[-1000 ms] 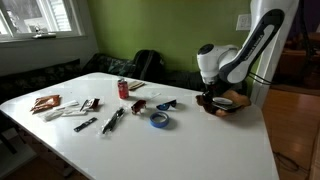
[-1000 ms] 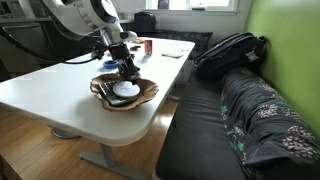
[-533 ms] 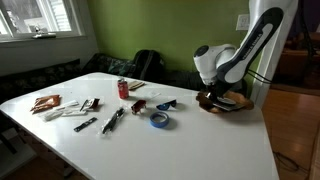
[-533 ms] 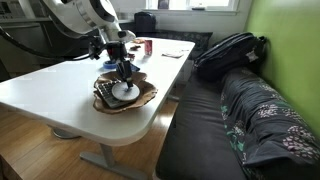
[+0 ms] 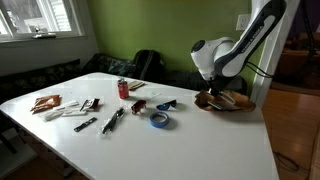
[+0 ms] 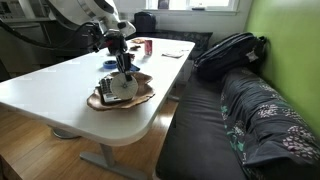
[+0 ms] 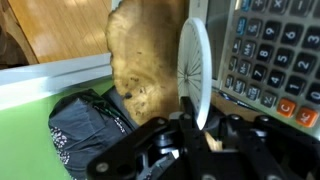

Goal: Place the white object on the tape

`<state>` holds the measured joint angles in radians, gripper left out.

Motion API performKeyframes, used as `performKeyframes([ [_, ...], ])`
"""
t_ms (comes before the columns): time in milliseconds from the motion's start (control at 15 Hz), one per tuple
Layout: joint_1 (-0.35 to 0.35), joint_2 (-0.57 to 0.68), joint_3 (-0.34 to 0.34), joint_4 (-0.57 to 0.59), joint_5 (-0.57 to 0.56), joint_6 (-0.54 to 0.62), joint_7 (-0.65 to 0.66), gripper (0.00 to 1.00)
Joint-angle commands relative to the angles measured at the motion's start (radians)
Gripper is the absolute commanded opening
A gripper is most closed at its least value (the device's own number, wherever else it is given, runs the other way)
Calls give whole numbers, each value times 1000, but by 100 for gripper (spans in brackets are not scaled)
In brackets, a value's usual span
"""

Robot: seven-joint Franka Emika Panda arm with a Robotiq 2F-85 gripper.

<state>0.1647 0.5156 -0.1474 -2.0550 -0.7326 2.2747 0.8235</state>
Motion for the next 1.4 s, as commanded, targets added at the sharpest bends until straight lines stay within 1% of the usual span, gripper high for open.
performKeyframes([
  [0,4,-100,24,-54,-2,-70,-48,4],
  [200,1,-169,57,-89,-11,-84,-101,4],
  [333,-6,-222,93,-132,-21,-15,-177,4],
  [467,4,-247,135,-163,-2,32,-223,4],
  [733,52,-271,218,-234,-13,155,-255,4],
  [800,68,-262,233,-246,-25,182,-260,4],
  [933,91,-250,256,-263,-36,220,-310,4],
  [1000,90,-237,240,-223,-5,179,-269,15],
  [1133,109,-237,252,-240,-9,194,-284,15],
  [1200,110,-237,252,-242,-11,196,-290,4],
  [1267,134,-231,230,-228,-86,194,-212,4],
  [1333,173,-204,212,-190,-198,180,-128,4],
])
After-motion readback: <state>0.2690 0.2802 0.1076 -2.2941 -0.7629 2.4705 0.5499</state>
